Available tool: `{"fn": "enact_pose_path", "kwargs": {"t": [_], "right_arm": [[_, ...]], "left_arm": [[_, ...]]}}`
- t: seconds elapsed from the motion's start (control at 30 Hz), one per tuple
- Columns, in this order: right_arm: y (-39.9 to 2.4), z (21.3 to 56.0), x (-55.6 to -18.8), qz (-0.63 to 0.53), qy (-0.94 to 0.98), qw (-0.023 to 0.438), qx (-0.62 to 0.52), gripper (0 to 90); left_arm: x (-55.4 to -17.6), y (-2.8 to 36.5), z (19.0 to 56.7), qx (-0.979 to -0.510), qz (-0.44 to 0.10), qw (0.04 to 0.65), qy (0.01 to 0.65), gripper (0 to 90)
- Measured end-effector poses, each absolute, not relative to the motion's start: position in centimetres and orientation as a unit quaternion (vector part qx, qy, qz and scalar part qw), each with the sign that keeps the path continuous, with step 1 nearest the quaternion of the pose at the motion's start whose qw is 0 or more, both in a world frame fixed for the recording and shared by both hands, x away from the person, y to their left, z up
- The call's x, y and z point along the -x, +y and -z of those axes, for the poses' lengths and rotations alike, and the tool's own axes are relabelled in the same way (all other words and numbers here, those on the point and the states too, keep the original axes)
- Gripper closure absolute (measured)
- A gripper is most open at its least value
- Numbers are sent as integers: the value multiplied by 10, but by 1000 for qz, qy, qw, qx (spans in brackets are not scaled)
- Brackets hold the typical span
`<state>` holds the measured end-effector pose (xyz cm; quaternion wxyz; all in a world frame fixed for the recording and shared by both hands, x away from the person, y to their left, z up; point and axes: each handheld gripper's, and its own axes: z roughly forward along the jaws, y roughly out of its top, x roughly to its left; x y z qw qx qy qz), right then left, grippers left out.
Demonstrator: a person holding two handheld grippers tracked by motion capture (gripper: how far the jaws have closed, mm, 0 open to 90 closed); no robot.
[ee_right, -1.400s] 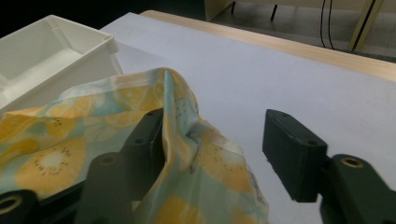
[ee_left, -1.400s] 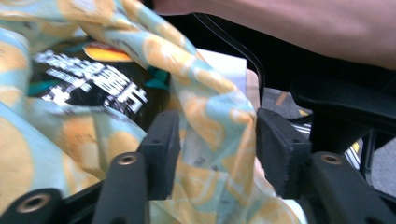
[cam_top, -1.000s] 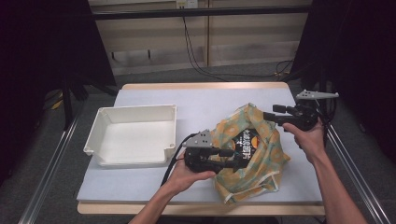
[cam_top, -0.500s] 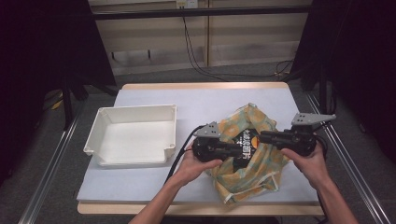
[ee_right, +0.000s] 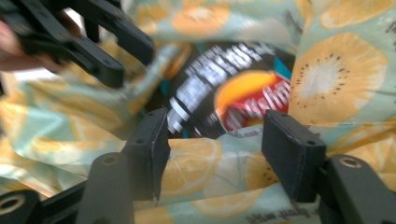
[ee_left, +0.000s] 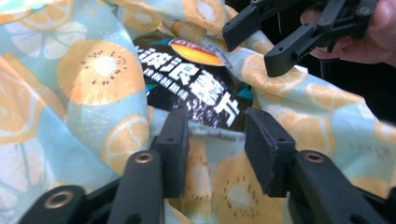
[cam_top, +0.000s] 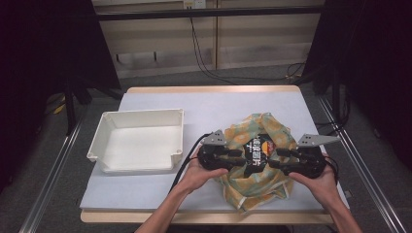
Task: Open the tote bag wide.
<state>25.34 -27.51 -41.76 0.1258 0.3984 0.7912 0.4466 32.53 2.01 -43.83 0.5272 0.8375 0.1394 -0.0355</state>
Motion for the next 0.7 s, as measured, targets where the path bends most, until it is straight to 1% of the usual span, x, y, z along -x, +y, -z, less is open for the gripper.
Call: {"fn": "enact_pose_path", "kwargs": {"t": [0.1, 0.3, 0.43, 0.53, 0.57, 0.6, 0.63, 0.67, 0.7], "right_arm": [[-278, 425, -251, -432, 792, 127, -412, 364], [-287, 436, -242, -425, 790, 119, -425, 336], [-286, 446, -240, -417, 792, 110, -433, 327], [-280, 454, -240, -406, 797, 97, -437, 302], [-279, 457, -239, -404, 800, 96, -433, 321], [-279, 459, -238, -401, 802, 100, -432, 360], [-280, 459, -237, -402, 801, 98, -434, 445], [-281, 460, -236, -404, 798, 98, -436, 510], [-285, 460, -235, -411, 792, 99, -440, 552]], "left_arm": [[-325, 19, 439, -839, 35, 525, 140, 557], [-323, 16, 439, -840, 35, 525, 136, 536], [-319, 11, 439, -840, 34, 526, 131, 540], [-310, 4, 434, -838, 39, 533, 108, 561], [-308, 2, 432, -839, 36, 533, 104, 568], [-307, 0, 431, -841, 36, 531, 99, 573], [-307, -2, 430, -841, 39, 531, 99, 578], [-307, -4, 429, -842, 39, 530, 97, 578], [-307, -5, 427, -841, 40, 531, 97, 578]]}}
